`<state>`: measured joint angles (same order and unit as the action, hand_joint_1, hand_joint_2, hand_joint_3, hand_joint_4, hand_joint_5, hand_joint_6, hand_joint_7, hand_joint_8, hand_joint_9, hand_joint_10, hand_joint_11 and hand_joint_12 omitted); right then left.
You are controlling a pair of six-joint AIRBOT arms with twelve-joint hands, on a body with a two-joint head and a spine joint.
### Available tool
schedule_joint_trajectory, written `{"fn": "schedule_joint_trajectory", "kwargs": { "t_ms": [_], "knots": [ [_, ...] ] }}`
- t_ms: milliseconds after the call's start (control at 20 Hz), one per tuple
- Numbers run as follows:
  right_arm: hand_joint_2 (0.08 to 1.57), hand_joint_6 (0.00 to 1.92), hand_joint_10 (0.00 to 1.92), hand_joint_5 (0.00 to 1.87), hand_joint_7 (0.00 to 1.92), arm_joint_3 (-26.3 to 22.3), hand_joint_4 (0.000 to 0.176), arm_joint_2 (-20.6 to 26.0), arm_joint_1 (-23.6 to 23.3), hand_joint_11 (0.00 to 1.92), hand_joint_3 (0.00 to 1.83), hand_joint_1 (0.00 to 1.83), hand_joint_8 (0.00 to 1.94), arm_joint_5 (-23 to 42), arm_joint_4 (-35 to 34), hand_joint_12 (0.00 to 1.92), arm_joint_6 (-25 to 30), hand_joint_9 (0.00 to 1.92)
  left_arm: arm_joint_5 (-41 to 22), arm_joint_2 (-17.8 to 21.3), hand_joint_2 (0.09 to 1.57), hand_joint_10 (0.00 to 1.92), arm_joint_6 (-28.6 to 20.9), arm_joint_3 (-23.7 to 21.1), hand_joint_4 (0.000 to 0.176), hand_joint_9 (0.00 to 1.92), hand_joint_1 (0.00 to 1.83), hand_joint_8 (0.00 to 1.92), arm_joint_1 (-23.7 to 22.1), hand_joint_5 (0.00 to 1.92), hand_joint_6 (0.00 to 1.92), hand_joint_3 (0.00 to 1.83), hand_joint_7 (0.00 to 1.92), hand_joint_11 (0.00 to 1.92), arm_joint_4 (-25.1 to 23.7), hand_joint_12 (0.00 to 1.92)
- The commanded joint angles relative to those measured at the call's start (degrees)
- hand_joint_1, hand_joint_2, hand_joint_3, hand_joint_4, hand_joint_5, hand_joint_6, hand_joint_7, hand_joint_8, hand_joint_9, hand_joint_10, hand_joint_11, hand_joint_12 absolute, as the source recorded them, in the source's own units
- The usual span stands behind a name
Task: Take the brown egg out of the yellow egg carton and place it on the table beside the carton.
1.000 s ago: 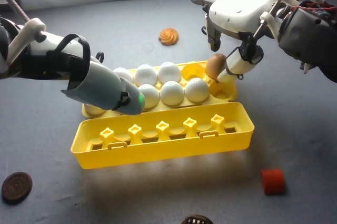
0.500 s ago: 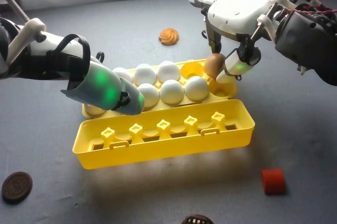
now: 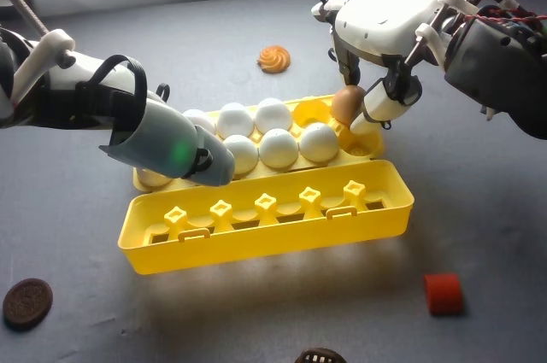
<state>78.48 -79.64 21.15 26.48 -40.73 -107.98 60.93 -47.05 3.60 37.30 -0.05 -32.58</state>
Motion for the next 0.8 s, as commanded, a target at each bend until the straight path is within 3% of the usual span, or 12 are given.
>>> {"fn": "schedule_joint_trajectory", "kwargs": {
  "t_ms": [0,50,100,150,200,300,450,550,750],
  "knots": [
    [0.95,0.01,0.01,1.52,0.30,0.20,0.175,0.33,-1.41,0.00,0.00,1.13,0.01,5.38,1.55,0.00,0.00,0.02,-1.91,-0.10,1.18,0.00,-0.06,-0.18,0.000,0.00,0.00,0.00,-0.32,0.03,0.00,0.00,0.00,0.00,-3.02,0.00],
    [0.95,0.01,0.01,1.52,0.32,0.20,0.175,0.37,-1.61,0.00,0.00,1.13,0.01,5.22,1.55,0.00,0.00,0.03,-1.91,-0.10,1.18,0.00,-0.07,-0.18,0.000,0.00,0.00,0.00,-0.32,0.02,0.00,0.00,0.00,0.00,-3.02,0.00],
    [0.95,0.01,0.01,1.52,0.32,0.17,0.154,0.37,-1.63,0.00,0.00,1.14,0.01,5.08,1.55,0.00,0.00,0.04,-1.91,-0.10,1.18,0.00,-0.09,-0.18,0.000,0.00,0.00,0.00,-0.32,0.04,0.01,0.00,0.00,0.00,-3.02,0.00],
    [0.95,0.00,0.01,1.52,0.32,0.10,0.149,0.37,-1.55,0.00,0.00,1.14,0.00,4.98,1.55,0.00,-0.01,0.04,-1.91,-0.10,1.18,0.00,-0.10,-0.17,0.000,0.00,0.00,0.00,-0.32,0.04,0.01,0.00,0.00,0.00,-3.02,0.00],
    [0.95,0.00,0.01,1.52,0.31,0.02,0.125,0.37,-1.52,0.00,0.00,1.14,0.00,4.98,1.55,0.00,-0.01,0.05,-1.91,-0.10,1.18,0.00,-0.11,-0.18,0.000,0.00,0.00,0.00,-0.32,0.03,0.00,0.00,0.00,0.00,-3.02,0.00],
    [0.95,0.00,0.00,1.52,0.29,-0.01,0.120,0.37,-1.64,0.00,0.00,1.15,0.00,5.15,1.55,0.00,-0.02,0.03,-1.91,-0.10,1.18,0.00,-0.12,-0.18,0.000,0.00,0.00,0.00,-0.32,0.04,0.00,0.00,0.00,0.00,-3.02,0.00],
    [0.95,0.00,0.00,1.52,0.29,-0.01,0.122,0.71,-2.70,0.00,0.00,1.15,0.01,5.20,1.54,0.00,-0.02,0.02,-1.91,-0.10,1.18,0.00,-0.12,-0.18,0.000,0.00,0.00,0.00,-0.32,0.03,0.00,0.00,0.00,0.00,-3.02,0.00],
    [0.95,0.00,0.00,1.52,0.31,-0.30,0.169,1.58,-3.64,0.00,0.00,1.13,0.01,5.21,1.52,0.00,-0.01,0.04,-1.91,-0.10,1.17,0.00,-0.16,-0.18,0.000,0.00,0.00,0.00,-0.32,0.04,0.00,0.00,0.00,0.00,-3.02,0.00],
    [0.95,0.00,0.00,1.52,0.31,-2.65,0.176,4.86,-4.90,0.00,0.00,1.13,0.00,5.31,1.51,0.00,-0.21,0.03,-1.90,-0.10,1.18,0.00,-0.19,-0.17,0.000,0.00,0.00,0.00,-0.32,0.02,0.00,0.00,0.00,0.00,-3.03,0.00]
  ]
}}
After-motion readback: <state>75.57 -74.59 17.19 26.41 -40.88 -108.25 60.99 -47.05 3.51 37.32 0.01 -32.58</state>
